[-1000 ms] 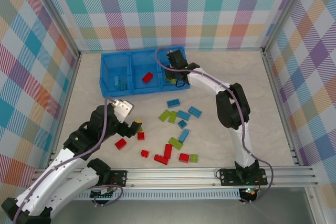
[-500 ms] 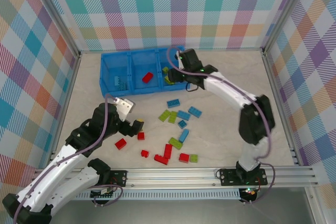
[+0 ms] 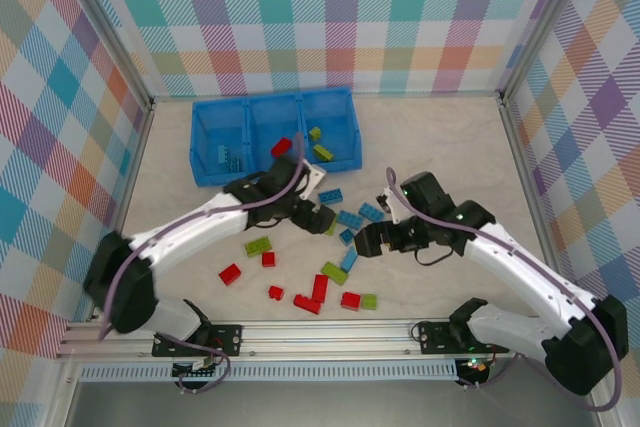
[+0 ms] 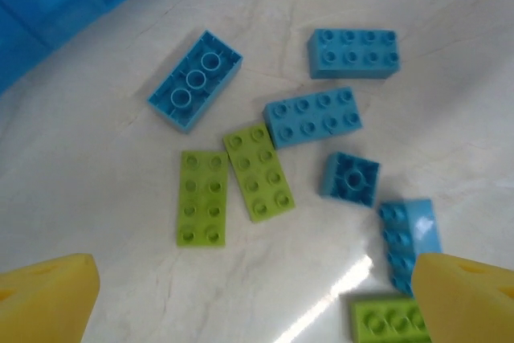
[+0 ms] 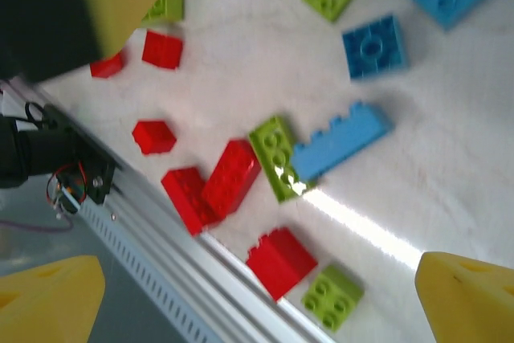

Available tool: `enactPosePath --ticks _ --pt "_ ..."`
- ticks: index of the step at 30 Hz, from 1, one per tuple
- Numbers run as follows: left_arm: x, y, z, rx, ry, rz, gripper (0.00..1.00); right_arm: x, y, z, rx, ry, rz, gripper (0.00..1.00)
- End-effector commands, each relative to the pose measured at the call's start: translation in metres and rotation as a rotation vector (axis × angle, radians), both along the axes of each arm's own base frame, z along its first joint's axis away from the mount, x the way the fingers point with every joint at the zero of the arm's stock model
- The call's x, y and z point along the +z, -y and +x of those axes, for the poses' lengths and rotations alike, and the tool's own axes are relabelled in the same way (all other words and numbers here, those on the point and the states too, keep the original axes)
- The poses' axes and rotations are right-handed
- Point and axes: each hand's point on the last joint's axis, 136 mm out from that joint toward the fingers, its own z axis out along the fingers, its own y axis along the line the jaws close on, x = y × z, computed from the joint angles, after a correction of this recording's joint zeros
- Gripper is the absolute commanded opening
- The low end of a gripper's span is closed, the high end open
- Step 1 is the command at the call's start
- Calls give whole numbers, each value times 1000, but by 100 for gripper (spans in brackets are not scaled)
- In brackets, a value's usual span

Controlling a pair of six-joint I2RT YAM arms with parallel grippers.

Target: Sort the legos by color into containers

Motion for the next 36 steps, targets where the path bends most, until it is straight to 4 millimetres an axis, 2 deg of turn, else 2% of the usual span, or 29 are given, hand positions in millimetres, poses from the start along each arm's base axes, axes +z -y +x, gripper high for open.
enactPosePath --ticks 1,6,10,13,20,23,25,29,31,33,36 --pt "-13 9 30 20 47 89 100 3 9 -15 -24 -38 -1 100" --pt "-51 29 54 7 -31 165 97 4 10 -10 -40 -16 -11 100" --pt "-72 31 76 24 -11 237 95 7 8 -4 -45 3 -13 100" --pt "-85 35 85 -4 -33 255 92 9 7 -1 -43 13 -9 99" --pt "-104 35 99 -25 -89 261 76 10 11 -2 -63 12 -28 100" --pt "-113 31 99 -29 -111 273 68 11 13 -2 -81 13 -23 100" --pt "-119 28 96 -32 -127 287 60 13 13 -2 -89 15 -16 100" --pt "-125 25 91 -31 -141 279 42 18 11 2 -104 19 -1 100" --pt "-122 26 89 -25 -142 256 36 21 8 5 -116 24 15 100" --pt "-114 29 86 -17 -138 220 32 23 7 8 -129 33 27 100" --pt "-89 32 83 0 -111 152 31 22 10 12 -155 46 15 100"
